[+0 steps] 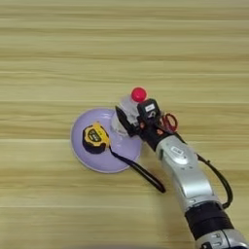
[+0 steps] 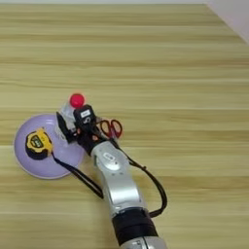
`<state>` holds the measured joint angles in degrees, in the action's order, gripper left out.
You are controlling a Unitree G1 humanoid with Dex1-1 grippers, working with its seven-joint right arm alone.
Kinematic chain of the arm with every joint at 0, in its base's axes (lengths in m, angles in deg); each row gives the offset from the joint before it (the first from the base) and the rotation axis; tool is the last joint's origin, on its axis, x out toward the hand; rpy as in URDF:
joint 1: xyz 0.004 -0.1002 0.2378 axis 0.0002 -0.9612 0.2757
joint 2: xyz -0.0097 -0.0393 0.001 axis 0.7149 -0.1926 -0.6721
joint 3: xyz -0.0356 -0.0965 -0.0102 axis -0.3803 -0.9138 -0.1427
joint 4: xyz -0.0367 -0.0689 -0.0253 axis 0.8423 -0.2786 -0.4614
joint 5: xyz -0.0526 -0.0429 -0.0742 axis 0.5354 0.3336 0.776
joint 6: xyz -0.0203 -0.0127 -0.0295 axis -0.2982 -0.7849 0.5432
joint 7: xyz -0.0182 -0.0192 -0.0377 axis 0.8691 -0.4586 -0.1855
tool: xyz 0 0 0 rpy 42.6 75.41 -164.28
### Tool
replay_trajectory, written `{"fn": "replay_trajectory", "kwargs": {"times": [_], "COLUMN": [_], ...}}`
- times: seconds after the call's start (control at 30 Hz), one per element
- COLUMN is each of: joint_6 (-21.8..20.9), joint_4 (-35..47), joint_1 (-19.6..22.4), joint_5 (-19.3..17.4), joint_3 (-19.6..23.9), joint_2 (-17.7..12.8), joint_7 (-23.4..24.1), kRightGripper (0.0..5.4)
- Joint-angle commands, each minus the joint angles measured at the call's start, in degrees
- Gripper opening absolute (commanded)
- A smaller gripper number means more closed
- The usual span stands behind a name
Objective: Move the objects on the table
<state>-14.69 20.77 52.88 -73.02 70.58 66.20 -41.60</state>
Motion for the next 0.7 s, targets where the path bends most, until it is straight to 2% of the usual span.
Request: {"fn": "replay_trajectory", "kwargs": {"times": [0.03,0.7], "joint_6": [-1.2,-1.2], "joint_4": [1.8,-2.8], "joint_1": [4.2,5.2], "joint_5": [0.0,2.7], "joint_3": [0.3,-0.4], "joint_2": [-0.3,-0.6], "joint_7": [0.5,1.6], "kRightGripper": [3.28,3.28]}}
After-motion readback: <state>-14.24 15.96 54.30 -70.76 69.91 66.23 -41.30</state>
